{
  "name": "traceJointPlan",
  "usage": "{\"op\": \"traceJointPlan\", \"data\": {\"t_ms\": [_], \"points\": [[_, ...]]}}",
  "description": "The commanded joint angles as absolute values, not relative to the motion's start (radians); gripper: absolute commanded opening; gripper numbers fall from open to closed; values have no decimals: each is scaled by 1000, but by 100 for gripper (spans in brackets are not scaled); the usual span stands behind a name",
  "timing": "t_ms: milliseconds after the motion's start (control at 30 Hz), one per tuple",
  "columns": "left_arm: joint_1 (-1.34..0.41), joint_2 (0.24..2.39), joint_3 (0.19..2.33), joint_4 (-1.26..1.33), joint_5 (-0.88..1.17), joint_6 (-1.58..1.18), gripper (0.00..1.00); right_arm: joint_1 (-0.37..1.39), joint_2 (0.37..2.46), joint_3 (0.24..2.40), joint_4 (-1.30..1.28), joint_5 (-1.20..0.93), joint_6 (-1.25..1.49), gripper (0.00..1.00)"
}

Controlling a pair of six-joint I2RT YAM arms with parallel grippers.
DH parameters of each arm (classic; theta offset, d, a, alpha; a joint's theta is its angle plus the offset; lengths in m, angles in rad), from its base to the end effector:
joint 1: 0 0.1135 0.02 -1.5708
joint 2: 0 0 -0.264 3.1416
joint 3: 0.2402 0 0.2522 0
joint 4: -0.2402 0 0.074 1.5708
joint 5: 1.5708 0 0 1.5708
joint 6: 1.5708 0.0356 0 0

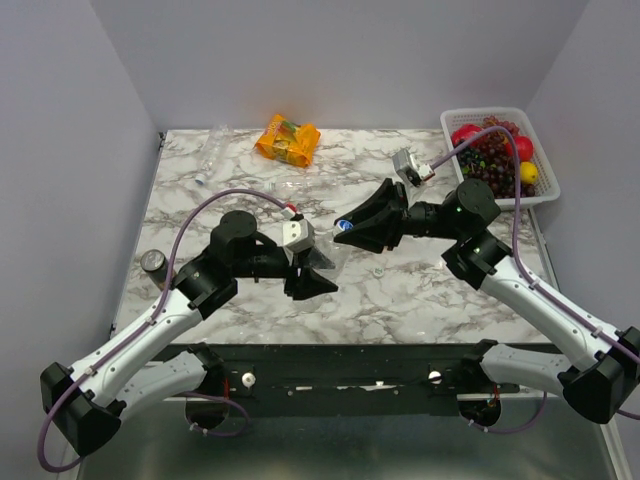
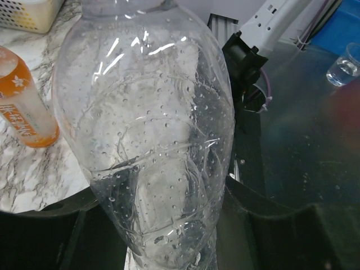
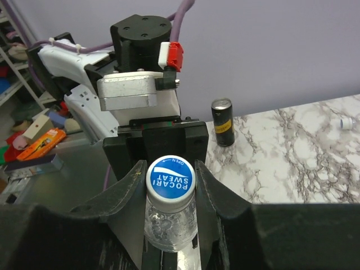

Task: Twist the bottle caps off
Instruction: Unscrew the bottle cap from the plastic bottle.

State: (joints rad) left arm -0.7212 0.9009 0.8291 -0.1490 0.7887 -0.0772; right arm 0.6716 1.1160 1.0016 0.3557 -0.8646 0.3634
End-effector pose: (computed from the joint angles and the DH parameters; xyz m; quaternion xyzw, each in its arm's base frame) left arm 0.1346 -0.1519 0.3410 0.4559 0.6078 -0.5006 0.4150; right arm 0.1777 0.1758 0.4055 -0.4118 0.5029 0.5782 0.4932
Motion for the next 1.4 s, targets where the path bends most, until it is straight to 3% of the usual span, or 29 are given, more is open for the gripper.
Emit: {"op": "traceJointPlan", "data": {"t_ms": [0, 100, 133, 200, 233, 333, 433, 533, 800, 1000, 1133, 1367], "points": [[-723, 881, 838, -28, 914, -121, 45, 672, 1132, 950, 331, -948, 284, 1], [-722, 881, 844, -57, 816, -104, 45, 670, 1121, 942, 327, -914, 288, 1], [-721, 884, 848, -73, 783, -97, 45, 670, 1118, 940, 324, -879, 294, 9], [-721, 888, 859, -116, 694, -81, 45, 670, 1108, 940, 308, -855, 291, 13], [-721, 893, 861, -124, 674, -78, 45, 670, 1104, 942, 299, -826, 287, 28], [-721, 893, 861, -130, 647, -78, 45, 670, 1094, 940, 270, -784, 275, 52], [-721, 887, 859, -129, 632, -78, 45, 670, 1078, 934, 256, -766, 268, 66], [-721, 877, 856, -129, 617, -71, 45, 670, 1057, 922, 245, -749, 261, 71], [-721, 870, 856, -149, 471, -66, 45, 670, 993, 910, 183, -687, 245, 73], [-726, 864, 853, -175, 281, -71, 45, 670, 945, 988, 11, -430, 348, 73], [-755, 896, 871, -218, 138, -61, 43, 680, 952, 1000, 23, -318, 480, 68], [-801, 923, 877, -247, 66, -37, 44, 745, 1074, 1058, 63, -203, 531, 63]]}}
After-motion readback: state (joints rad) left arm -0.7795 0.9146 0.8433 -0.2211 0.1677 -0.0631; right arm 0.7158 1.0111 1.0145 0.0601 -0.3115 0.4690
